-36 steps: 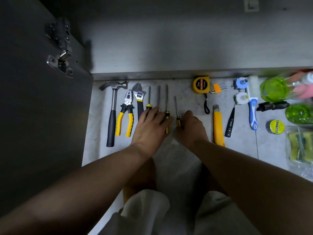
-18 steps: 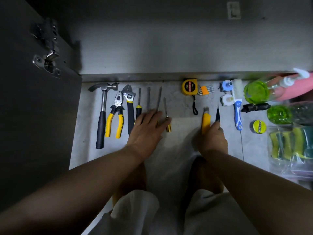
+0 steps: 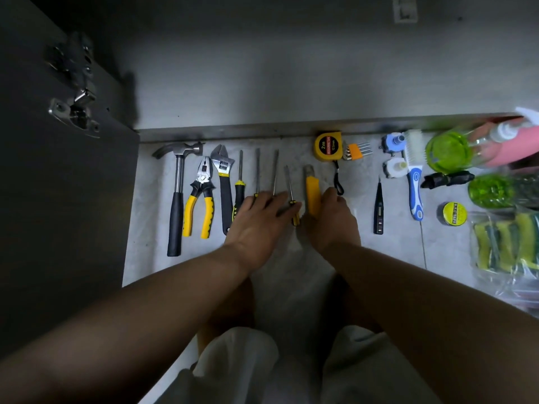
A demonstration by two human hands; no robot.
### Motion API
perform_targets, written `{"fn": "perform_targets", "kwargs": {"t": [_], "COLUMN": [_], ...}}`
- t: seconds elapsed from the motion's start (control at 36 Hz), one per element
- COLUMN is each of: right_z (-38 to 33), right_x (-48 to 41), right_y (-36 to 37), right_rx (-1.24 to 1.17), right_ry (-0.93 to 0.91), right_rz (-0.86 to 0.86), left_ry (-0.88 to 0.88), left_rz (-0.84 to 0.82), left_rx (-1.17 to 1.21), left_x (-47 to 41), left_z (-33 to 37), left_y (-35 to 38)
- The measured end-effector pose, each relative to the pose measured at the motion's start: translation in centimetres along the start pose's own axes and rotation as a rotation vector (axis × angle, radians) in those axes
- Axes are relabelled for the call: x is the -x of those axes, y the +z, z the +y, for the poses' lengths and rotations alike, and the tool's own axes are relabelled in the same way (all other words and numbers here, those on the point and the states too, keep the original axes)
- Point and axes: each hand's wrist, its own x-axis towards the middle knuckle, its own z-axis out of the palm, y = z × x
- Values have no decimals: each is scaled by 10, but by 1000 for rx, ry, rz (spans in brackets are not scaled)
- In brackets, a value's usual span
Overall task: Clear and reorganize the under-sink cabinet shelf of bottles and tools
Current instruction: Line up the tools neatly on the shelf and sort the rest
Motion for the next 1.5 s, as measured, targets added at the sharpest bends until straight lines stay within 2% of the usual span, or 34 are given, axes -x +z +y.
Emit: {"fn": "perform_targets", "kwargs": {"t": [0.56,0.81,0.97,1.06,1.17,1.25,1.36,1.44,1.5], "right_z": [12,14,7,2,-12,-26,-41,-51,-56], "right_x": [-1,6,15,22,31,36,40,43,45], "right_y": [-6,-15,-33,-37,-34,-24,-8,0,5], "right_rx": [-41,-44,-18,-12,4,-13,-7,50,116], "right_ry": [5,-49,-136,-188,-246,-290,-349,-403,-458], "right_rz": [-32,-49,-30,-23,-29,-63,-136,-215,-283], "left_ry": [-3,-5,-67,-207,-561,-862,-1158,-1210,-1173], "left_rz": [50,82,150,217,318,321,269,173,189], "left_rx": [-31,1,58,207,352,397,541,673,726], "left_x": [-9,-5,5,17,36,52,76,88,92], "left_z": [1,4,5,-1,-25,-54,-84,-94,-95], "left_y": [6,3,-13,-22,-21,-13,-3,5,8]}}
